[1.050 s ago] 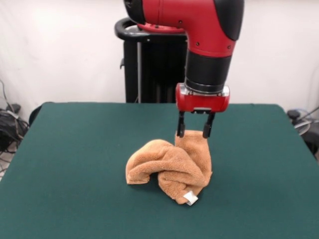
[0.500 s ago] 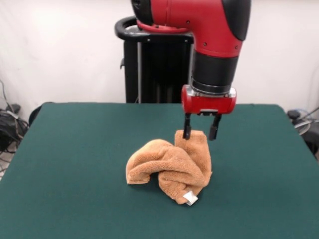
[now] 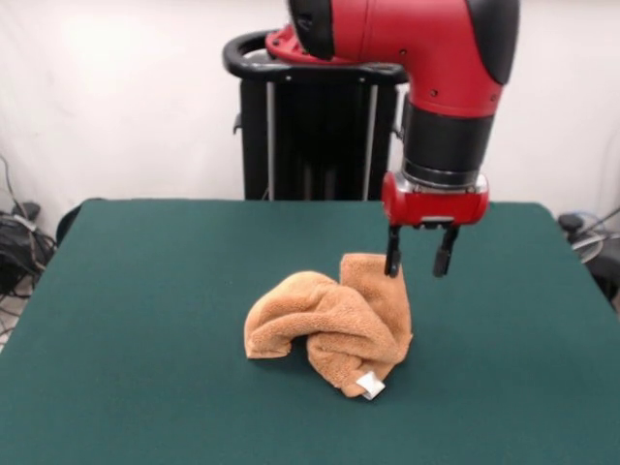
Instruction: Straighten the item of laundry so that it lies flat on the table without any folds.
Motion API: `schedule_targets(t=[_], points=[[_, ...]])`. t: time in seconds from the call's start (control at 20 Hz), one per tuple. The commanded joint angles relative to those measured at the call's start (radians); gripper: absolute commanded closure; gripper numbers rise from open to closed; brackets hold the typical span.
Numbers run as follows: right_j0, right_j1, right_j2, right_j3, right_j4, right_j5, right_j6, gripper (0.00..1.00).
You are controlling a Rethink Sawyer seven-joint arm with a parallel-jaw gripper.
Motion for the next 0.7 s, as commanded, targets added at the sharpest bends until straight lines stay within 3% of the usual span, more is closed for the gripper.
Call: schedule_targets(t=[0.05,0.7], points=[[-0.019,0.058,0.053,0.084,0.002,-0.164,0.210,0.00],[-0.026,0.031,0.053,0.091,0.036,-0.107,0.184,0.00]])
